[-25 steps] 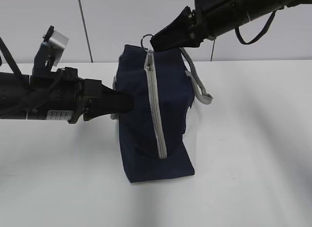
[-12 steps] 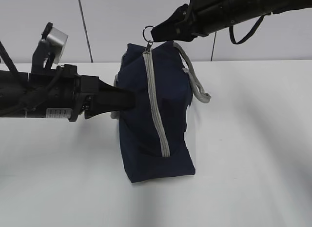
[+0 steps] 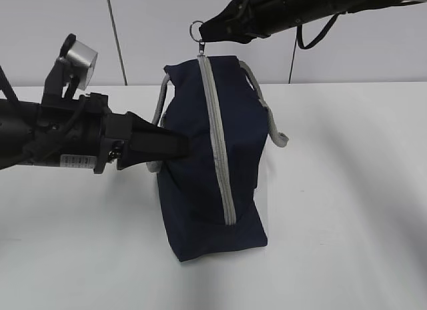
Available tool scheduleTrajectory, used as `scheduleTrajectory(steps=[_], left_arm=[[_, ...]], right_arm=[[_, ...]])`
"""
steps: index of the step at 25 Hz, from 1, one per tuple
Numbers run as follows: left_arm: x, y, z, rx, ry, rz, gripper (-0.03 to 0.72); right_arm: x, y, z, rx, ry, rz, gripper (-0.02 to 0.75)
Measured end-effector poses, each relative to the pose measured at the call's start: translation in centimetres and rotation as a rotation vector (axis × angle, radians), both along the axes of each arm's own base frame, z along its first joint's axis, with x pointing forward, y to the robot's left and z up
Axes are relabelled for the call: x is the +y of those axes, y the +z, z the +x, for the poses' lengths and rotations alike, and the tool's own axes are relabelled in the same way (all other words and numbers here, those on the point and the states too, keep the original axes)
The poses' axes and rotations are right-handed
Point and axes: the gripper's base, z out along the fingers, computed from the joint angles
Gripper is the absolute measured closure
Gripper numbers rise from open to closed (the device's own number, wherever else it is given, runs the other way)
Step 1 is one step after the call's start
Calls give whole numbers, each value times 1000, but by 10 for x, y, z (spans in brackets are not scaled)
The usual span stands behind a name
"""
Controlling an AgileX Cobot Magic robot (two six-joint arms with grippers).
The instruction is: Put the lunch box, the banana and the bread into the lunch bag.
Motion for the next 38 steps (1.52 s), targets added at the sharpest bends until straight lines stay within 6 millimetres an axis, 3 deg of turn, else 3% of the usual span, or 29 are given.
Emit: scheduleTrajectory(steps=[7,12,21,24,27,29,32,38], left_arm=[[-1,-1,-5,-6,-58,14,686],[-1,-2,-7,-10,-89,23,686],[-1,-1,-9,-10,-116,19,678],[-1,1,-9,-4,-113,-7,541],[4,4,-4,48,-49,-51,264],[13,6,1,98,7,-71,170],[25,10,7,157,89,-99,143],[33,29,30,188,218,-119,188]], right_arm=[[6,-24,32,29,-16,18,754],[-3,-46,52,91,-65,41,754],[-16,-51,52,152,-26,71,754],[-15,-50,47,177,31,72,754],[-15,-52,43,198,76,57,754],[-15,-52,41,207,98,50,754],[-15,-53,40,208,114,42,754],[-16,-53,40,186,129,30,754]])
